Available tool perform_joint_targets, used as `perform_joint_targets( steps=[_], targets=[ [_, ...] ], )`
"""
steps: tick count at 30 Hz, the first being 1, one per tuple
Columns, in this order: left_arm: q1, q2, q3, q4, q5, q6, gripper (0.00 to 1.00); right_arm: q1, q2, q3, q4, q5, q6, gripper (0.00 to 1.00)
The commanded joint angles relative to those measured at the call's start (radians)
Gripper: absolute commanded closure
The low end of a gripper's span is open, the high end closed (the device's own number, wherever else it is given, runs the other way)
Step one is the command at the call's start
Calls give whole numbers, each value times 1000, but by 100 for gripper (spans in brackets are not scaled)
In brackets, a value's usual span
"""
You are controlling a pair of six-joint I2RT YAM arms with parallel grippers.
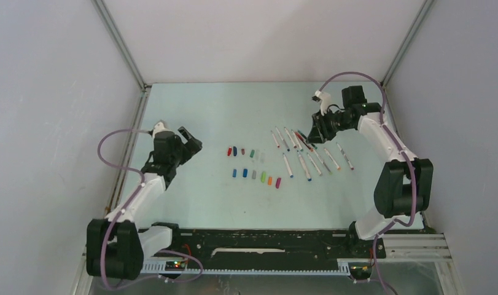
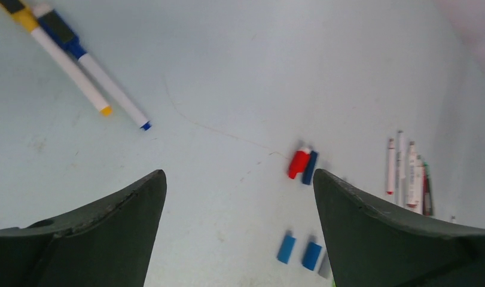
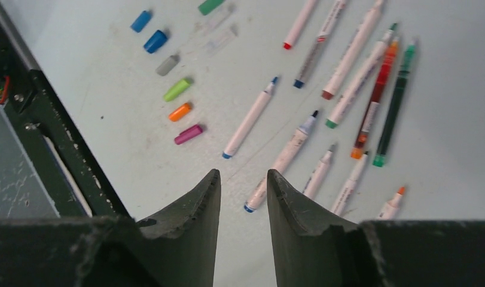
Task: Open the pen caps
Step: Place the pen at the center of the board, then pick up the pen from the center of the board.
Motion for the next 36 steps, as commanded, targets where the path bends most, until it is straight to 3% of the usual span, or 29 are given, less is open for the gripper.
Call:
perform_joint_targets(
  steps=[1,10,16,36],
  targets=[
    [70,128,87,-32,97,-8,9,-6,-53,-46,72,-96,-22,63],
    [104,432,332,-268,-68,26,28,-30,-31,-46,59,-127,-31,63],
    [104,584,493,-433,-126,4,52,-41,-22,-47,55,-143,-34,63],
    [147,733,621,-487,-175,5,55,-48,-9,-47,49,-154,-38,64]
  ],
)
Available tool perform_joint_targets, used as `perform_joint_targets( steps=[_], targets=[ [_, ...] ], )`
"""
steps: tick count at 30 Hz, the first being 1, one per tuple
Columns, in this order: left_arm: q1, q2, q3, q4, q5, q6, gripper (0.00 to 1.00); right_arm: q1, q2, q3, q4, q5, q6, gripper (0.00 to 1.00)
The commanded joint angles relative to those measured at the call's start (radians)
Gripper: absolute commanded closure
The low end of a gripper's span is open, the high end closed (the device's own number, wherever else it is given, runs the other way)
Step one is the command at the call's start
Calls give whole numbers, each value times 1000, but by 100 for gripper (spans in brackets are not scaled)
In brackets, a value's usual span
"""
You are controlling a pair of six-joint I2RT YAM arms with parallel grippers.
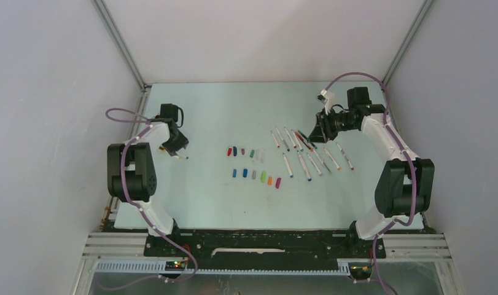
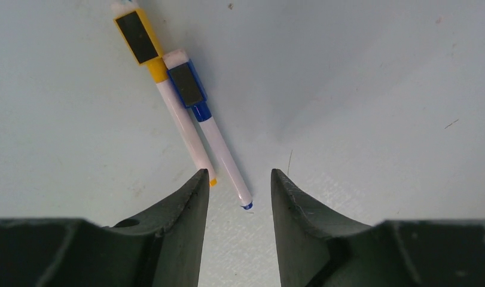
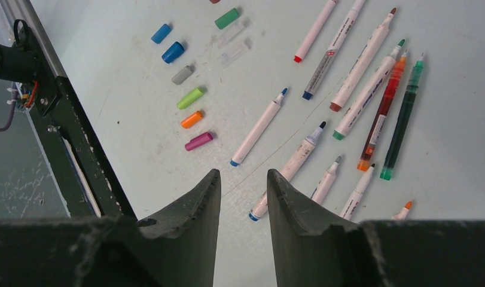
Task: Open the pen caps
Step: Pick up the pen from the center of the board.
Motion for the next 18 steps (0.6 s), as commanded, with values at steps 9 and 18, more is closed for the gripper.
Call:
perform_joint_targets(
  steps=[9,18],
  targets=[
    [21,60,82,-13,3,24,58,-7,12,4,12,-29,-17,64],
    [27,84,80,-13,16,34,60,-8,15,3,12,-32,-17,64]
  ],
)
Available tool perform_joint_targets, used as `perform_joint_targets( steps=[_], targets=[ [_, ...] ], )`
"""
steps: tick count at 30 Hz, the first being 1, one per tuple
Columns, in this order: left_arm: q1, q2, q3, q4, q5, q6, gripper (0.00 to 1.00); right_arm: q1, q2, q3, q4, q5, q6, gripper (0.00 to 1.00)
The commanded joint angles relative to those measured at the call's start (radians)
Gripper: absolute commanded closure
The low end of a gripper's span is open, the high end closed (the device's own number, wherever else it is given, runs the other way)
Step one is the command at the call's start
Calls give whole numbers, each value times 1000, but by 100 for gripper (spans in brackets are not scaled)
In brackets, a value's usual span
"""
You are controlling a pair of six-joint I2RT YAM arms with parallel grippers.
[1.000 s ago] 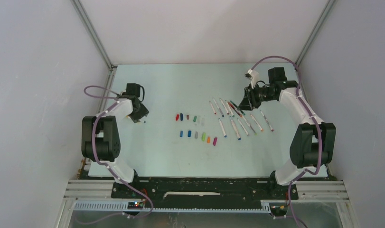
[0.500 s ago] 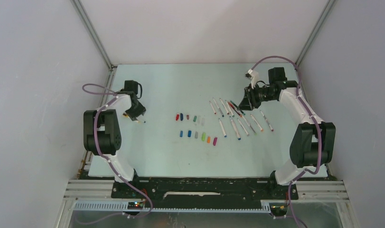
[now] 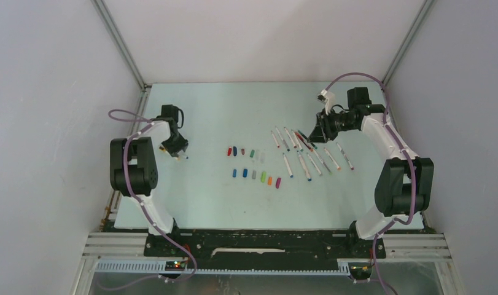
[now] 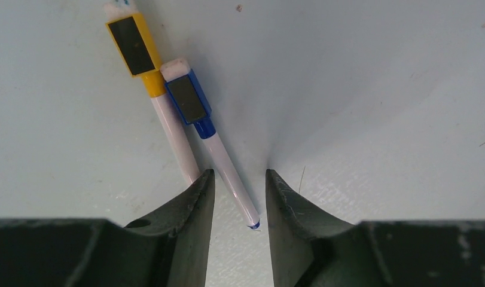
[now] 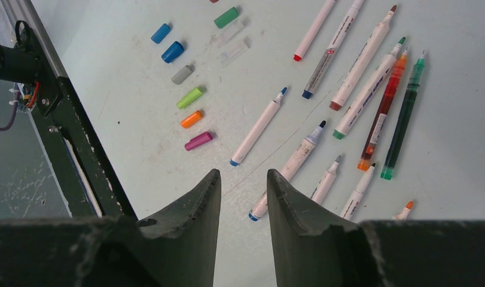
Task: Open the pen caps
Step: Pick up the pen from the center of the board.
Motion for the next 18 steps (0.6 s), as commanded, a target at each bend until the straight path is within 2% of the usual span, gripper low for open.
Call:
perform_joint_targets(
  steps=[1,8,18],
  targets=[
    [11,14,52,-4,7,24,61,-3,4,3,12,-26,-18,64],
    [15,35,62,-18,23,44,63,-5,1,4,12,-27,-19,64],
    [16,58,96,-61,55,91,76,-13,-13,4,9,-43,-20,64]
  ],
)
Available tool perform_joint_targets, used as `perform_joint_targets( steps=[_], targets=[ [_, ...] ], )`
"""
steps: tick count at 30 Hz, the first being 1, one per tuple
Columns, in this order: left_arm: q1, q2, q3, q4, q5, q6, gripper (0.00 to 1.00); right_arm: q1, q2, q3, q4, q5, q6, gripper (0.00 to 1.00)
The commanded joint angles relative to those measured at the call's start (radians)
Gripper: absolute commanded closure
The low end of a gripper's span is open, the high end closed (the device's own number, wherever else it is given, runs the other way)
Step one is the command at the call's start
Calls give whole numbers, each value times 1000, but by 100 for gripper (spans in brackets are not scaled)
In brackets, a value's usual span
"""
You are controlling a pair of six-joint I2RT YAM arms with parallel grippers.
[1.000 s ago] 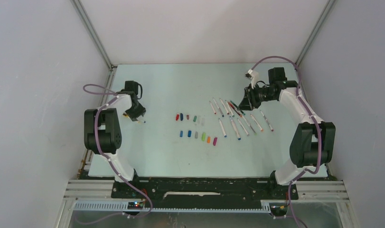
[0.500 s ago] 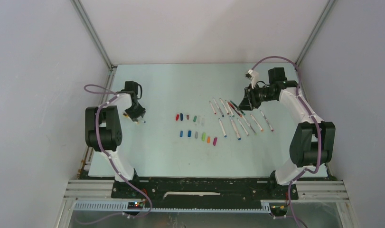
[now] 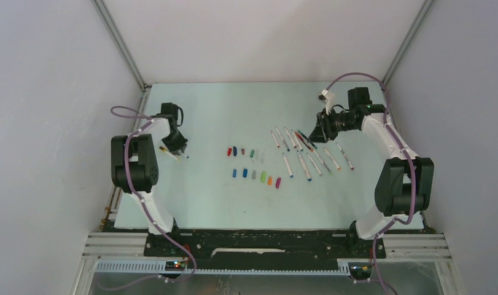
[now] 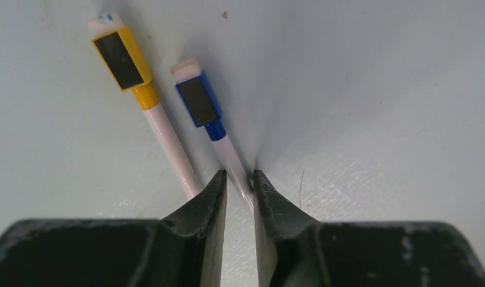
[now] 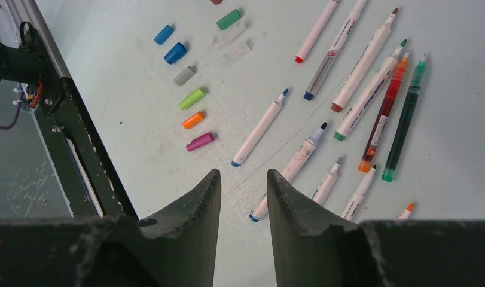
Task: Open the pen caps
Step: Pick up the pen from the center of the board.
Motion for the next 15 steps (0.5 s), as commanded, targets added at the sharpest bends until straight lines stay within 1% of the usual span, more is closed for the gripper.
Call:
perform_joint_targets(
  steps=[1,9,12,15],
  targets=[
    [8,14,42,-16,34,35,77,-11,-16,3,10,-34,-16,64],
    [-16,8,42,-7,129,88,82,-19,-20,4,7,-44,-16,64],
    [-44,6,53,-21,138,118,84,-19,-22,4,7,-44,-15,64],
    [-101,4,55,-38,142,146,85,-19,-21,4,8,-45,-16,64]
  ],
)
